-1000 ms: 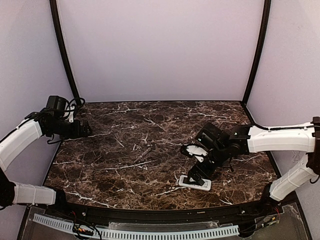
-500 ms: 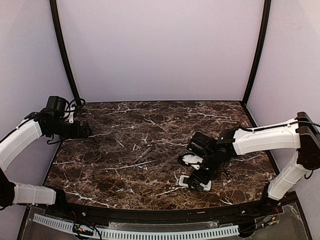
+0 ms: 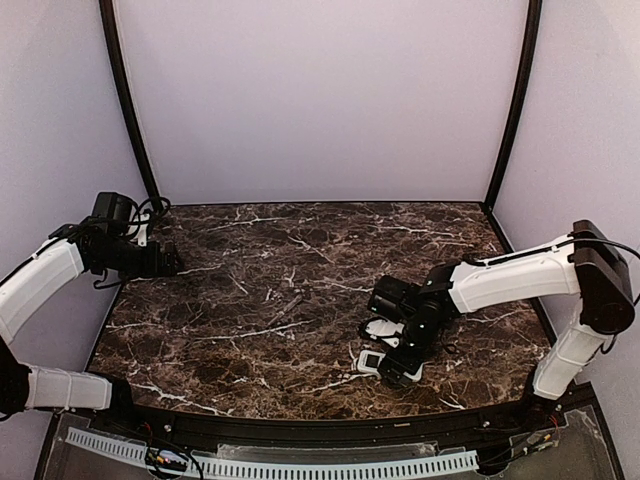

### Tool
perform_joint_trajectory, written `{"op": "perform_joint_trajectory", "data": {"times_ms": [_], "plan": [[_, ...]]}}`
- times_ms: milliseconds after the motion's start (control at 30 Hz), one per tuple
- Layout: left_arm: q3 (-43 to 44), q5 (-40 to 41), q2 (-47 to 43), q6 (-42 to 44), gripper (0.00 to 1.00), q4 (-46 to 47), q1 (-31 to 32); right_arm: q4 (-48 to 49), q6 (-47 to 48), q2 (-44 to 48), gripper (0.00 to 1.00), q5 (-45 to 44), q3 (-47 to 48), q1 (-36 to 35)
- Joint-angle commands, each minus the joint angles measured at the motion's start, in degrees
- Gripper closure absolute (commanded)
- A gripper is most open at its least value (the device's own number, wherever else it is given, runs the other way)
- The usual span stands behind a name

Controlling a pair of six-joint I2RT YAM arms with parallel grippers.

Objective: Unload the batteries from the remote control

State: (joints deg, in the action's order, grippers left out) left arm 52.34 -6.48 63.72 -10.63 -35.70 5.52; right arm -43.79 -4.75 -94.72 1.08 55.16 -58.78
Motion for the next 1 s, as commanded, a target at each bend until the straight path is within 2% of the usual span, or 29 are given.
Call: {"op": "perform_joint_trajectory", "data": {"times_ms": [0,333,767,967], "plan": [[-1.0,0.3,-0.9,0.8,0.0,-1.5,0.1,-0.9,0.5,-1.0,0.09,-2.2,0.9,-0.4],[-1.0,0.5,-1.0,0.9,0.0,-1.6,0.1,-0.9,0.7,-1.7,0.24,-2.1,1.0,-0.4],[-1.1,0.4,-1.1,0.9,0.0,-1.6,0.1,-0.6,1.6,-1.3,0.51,-1.3,2.6,-0.4],[-1.2,-0.1,-1.1,1.0,0.0,-1.5,0.0,2.6,1.8,-0.1,0.62,1.1,3.9,-0.4]]}}
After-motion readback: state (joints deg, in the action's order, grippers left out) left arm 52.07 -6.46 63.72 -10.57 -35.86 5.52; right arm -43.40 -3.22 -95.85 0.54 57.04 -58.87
